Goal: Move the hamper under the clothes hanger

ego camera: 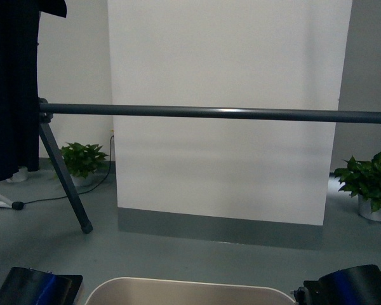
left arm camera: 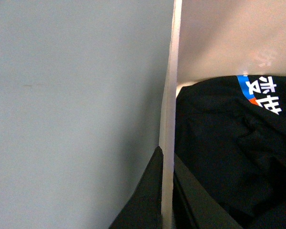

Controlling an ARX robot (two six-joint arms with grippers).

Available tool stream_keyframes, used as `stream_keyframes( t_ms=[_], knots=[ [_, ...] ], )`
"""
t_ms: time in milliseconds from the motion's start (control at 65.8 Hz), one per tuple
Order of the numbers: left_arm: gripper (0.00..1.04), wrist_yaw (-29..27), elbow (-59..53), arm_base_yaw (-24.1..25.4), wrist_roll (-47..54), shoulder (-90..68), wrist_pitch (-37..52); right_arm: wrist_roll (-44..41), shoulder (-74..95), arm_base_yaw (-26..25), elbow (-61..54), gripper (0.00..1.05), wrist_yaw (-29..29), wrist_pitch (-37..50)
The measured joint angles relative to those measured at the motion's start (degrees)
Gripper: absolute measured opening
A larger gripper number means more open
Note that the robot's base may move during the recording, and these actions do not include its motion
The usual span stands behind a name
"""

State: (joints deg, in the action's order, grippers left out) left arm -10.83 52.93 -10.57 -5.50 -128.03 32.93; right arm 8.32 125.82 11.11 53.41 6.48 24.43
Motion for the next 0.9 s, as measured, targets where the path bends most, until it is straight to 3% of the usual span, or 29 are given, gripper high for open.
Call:
stream_keyframes(
  t_ms=[623, 699, 790, 896],
  knots=[
    [0.04, 0.37, 0.0, -0.63, -0.02, 0.0, 0.0, -0.02, 0.0, -0.66, 0.0, 0.03, 0.37, 0.0],
    [0.04, -1.46, -0.7, -0.66, -1.01, -0.22, 3.67, 0.07, 0.0, -0.66, -0.04, 0.03, 0.35, 0.13],
    [0.04, -3.54, 0.52, -0.61, -2.12, -0.57, 6.71, 2.71, 1.29, -0.68, -1.7, 0.03, 0.02, 12.33],
    [0.04, -4.2, 3.63, -0.35, -2.47, -0.59, 3.85, 2.95, 1.49, -0.68, 0.42, 0.03, 0.13, 12.37]
  ],
)
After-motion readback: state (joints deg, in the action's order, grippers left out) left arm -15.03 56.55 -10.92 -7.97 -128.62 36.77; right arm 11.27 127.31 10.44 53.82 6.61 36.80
